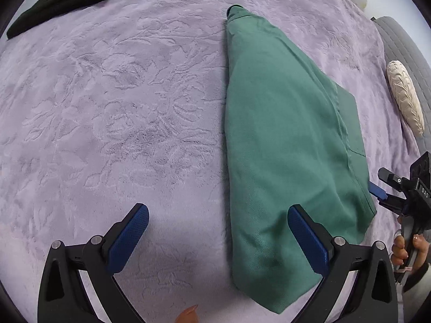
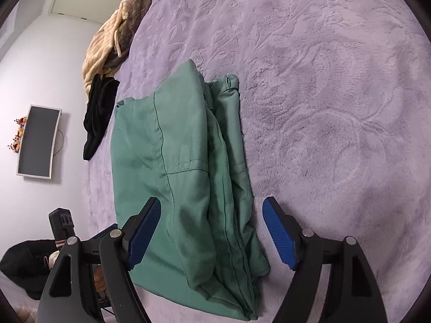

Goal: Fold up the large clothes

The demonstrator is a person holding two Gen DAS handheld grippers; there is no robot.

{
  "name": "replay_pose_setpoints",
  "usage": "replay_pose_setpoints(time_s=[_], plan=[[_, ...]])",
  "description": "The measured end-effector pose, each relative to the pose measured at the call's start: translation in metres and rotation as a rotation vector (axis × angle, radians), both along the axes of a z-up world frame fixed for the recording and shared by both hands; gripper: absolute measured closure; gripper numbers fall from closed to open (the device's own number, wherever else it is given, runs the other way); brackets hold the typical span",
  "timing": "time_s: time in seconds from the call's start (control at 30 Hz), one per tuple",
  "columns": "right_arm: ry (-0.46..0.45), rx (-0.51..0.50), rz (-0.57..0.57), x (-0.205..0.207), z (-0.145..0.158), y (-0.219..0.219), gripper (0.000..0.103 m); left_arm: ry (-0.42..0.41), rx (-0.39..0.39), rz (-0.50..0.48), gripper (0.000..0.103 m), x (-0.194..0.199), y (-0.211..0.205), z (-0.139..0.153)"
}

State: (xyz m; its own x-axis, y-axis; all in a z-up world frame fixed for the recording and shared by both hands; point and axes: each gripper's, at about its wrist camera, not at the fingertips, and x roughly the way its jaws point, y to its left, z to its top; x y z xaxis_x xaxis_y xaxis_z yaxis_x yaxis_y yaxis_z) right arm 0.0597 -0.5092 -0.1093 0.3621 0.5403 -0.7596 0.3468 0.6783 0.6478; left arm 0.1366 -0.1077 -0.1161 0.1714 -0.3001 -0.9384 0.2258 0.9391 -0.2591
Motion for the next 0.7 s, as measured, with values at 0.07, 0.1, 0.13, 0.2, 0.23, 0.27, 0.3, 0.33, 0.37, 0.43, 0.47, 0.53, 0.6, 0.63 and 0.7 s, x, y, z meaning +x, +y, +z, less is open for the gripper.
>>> replay_pose_setpoints(time_s=[0.07,0.1,0.13,0.2,0.23,0.27,0.3,0.33,0.37,0.43,0.47,0.53,0.6,0.63,0.7], plan=[[0.007,0.027,0.011,0.008,-0.01,0.0,0.022,0.01,-0.01,-0.007,0.0,0.004,-0.001,-0.007],[0.013,0.044,0.016,0.012,-0.015,0.001,0.022,0.026,-0.034,-0.014,0.0,0.006,-0.003,-0.01],[0.018,0.058,0.02,0.017,-0.021,0.002,0.022,0.046,-0.059,-0.018,0.0,0.006,-0.006,-0.014],[0.027,0.074,0.029,0.026,-0.029,0.003,0.022,0.084,-0.104,-0.027,0.0,0.011,-0.013,-0.022],[0.024,0.08,0.036,0.031,-0.031,0.004,0.022,0.098,-0.127,-0.032,0.0,0.013,-0.017,-0.025],[0.017,0.087,0.044,0.035,-0.032,0.005,0.02,0.115,-0.141,-0.037,0.0,0.014,-0.022,-0.03],[0.005,0.097,0.055,0.041,-0.032,0.007,0.02,0.126,-0.15,-0.044,0.0,0.016,-0.028,-0.035],[-0.01,0.11,0.064,0.046,-0.03,0.008,0.02,0.129,-0.154,-0.051,0.0,0.017,-0.033,-0.038],[-0.029,0.125,0.075,0.051,-0.029,0.011,0.02,0.13,-0.157,-0.06,0.0,0.019,-0.039,-0.041],[-0.056,0.146,0.09,0.062,-0.029,0.015,0.02,0.132,-0.163,-0.074,0.0,0.02,-0.048,-0.044],[-0.056,0.154,0.092,0.066,-0.031,0.017,0.019,0.133,-0.165,-0.081,0.0,0.02,-0.05,-0.045],[-0.031,0.171,0.075,0.071,-0.043,0.019,0.019,0.138,-0.168,-0.098,0.0,0.023,-0.057,-0.048],[-0.021,0.194,0.034,0.073,-0.047,0.019,0.019,0.144,-0.16,-0.114,0.0,0.023,-0.063,-0.05],[-0.018,0.198,0.018,0.073,-0.047,0.019,0.02,0.142,-0.158,-0.115,0.0,0.023,-0.065,-0.051],[-0.001,0.195,0.005,0.072,-0.046,0.02,0.036,0.141,-0.151,-0.129,0.0,0.024,-0.07,-0.049]])
